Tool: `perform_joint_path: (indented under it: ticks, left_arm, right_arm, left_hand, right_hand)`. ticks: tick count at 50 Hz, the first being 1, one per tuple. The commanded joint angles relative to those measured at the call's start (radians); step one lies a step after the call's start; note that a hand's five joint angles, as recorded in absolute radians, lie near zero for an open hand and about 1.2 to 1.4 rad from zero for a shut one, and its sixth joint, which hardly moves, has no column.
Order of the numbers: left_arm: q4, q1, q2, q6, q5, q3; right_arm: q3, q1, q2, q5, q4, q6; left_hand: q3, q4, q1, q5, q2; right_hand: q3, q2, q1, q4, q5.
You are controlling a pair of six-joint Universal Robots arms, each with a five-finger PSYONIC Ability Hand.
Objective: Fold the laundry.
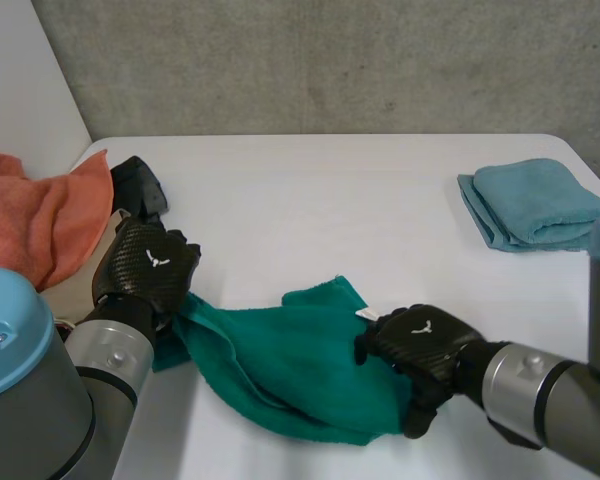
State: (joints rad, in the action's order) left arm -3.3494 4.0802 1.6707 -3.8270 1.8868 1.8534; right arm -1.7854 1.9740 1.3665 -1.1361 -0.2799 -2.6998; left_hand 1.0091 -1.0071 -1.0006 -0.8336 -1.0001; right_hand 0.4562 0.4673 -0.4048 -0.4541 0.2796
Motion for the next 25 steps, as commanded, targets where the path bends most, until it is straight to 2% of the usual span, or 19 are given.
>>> perform_joint_path:
  ticks: [1,5,10,17,18,19,25]
  left_arm:
    - [-0.010,0.002,0.000,0.003,0.000,0.001]
    - [-0.027,0.015,0.000,0.001,-0.001,-0.009]
    - [-0.074,0.029,0.010,-0.008,-0.003,-0.062]
    - [-0.157,0.034,0.098,-0.034,-0.003,-0.324]
    - [-0.163,0.038,0.104,-0.037,-0.003,-0.363]
    - [-0.179,0.063,0.122,-0.043,-0.003,-0.467]
    - [-0.266,0.108,0.121,-0.028,0.002,-0.684]
  right_arm:
    - [-0.022,0.086,-0.053,-0.050,0.137,-0.029]
    - [0.010,0.085,-0.099,-0.114,0.162,-0.021]
    - [0.128,0.075,-0.092,-0.166,0.217,-0.021]
    - [0.371,0.051,-0.047,-0.180,0.263,-0.025]
    - [0.453,0.051,-0.043,-0.185,0.272,-0.025]
    - [0.528,0.049,-0.044,-0.195,0.290,-0.026]
    - [0.724,0.049,-0.050,-0.320,0.511,-0.018]
  left_hand:
    - [0.129,-0.131,-0.138,-0.130,-0.138]
    - [0.132,-0.134,-0.141,-0.133,-0.141]
    - [0.144,-0.146,-0.152,-0.145,-0.153]
    - [0.161,-0.163,-0.170,-0.162,-0.170]
    - [0.161,-0.163,-0.170,-0.162,-0.171]
    - [0.164,-0.166,-0.173,-0.165,-0.173]
    - [0.161,-0.163,-0.170,-0.162,-0.171]
  right_hand:
    - [0.233,0.222,-0.284,-0.235,0.235]
    - [0.922,0.911,-0.973,-0.924,0.924]
    - [0.940,0.929,-0.991,-0.942,0.942]
    - [0.940,0.929,-0.991,-0.942,0.942]
    - [0.940,0.929,-0.991,-0.942,0.942]
    - [0.940,0.929,-0.991,-0.942,0.942]
    - [0.940,0.929,-0.991,-0.942,0.942]
